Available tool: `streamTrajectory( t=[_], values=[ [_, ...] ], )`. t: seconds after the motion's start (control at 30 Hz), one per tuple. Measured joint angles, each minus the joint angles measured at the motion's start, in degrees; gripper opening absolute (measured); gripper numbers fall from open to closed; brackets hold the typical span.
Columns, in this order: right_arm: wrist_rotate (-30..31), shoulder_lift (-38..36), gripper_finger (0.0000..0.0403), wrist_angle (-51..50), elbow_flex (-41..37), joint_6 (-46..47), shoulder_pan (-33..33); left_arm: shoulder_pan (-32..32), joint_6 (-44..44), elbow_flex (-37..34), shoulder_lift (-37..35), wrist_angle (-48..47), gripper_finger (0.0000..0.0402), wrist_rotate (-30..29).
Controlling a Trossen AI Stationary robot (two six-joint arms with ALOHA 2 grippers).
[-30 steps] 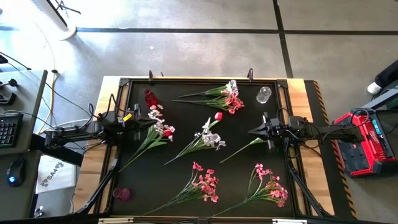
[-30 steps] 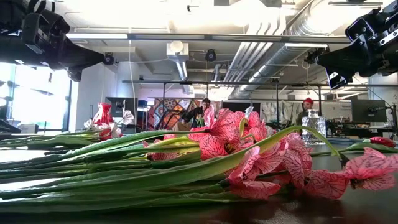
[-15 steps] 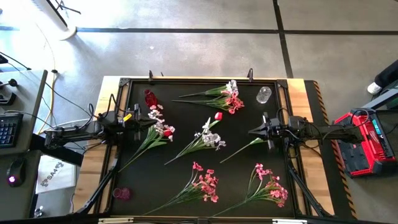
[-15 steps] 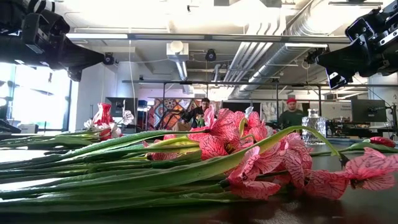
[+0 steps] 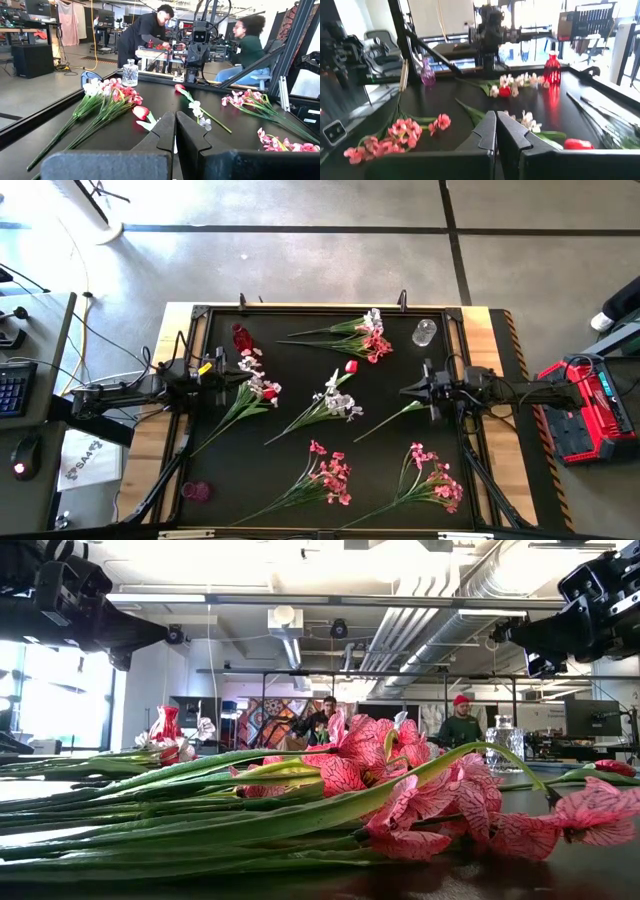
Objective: Sort flowers into vase by color
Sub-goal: Put the right red tulip into the transparent vase
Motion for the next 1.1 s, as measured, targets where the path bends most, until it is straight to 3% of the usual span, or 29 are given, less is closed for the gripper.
streamTrajectory(
  t=[0.13,0.2,0.43,0.53,0.7,0.93,1.1],
  values=[
    [0.29,0.02,0.0000,3.00,0.00,2.78,0.00,-0.01,-0.54,0.00,0.00,0.11,0.0000,-0.61],
    [3.28,0.02,0.0000,5.69,0.00,7.00,0.00,0.00,-1.94,0.00,0.00,0.71,0.0000,-3.63],
    [30.57,0.02,0.0000,11.50,0.00,39.16,-0.05,0.01,-8.28,0.02,-0.03,3.98,0.0000,-7.86],
    [36.97,0.04,0.0000,11.31,0.01,52.46,-0.80,-0.04,-14.09,0.02,-0.03,3.93,0.0000,-8.31],
    [36.05,0.59,0.0000,10.42,-0.01,60.21,-2.59,0.01,-29.39,0.02,0.50,3.39,0.0000,-13.64],
    [29.29,6.54,0.0000,8.26,5.36,64.43,-2.72,-0.05,-33.61,0.02,0.60,7.19,0.0000,-11.92],
    [31.23,18.35,0.0000,-9.20,18.63,76.31,-2.60,-0.10,-33.57,0.14,1.61,10.30,0.0000,-8.19]
  ],
)
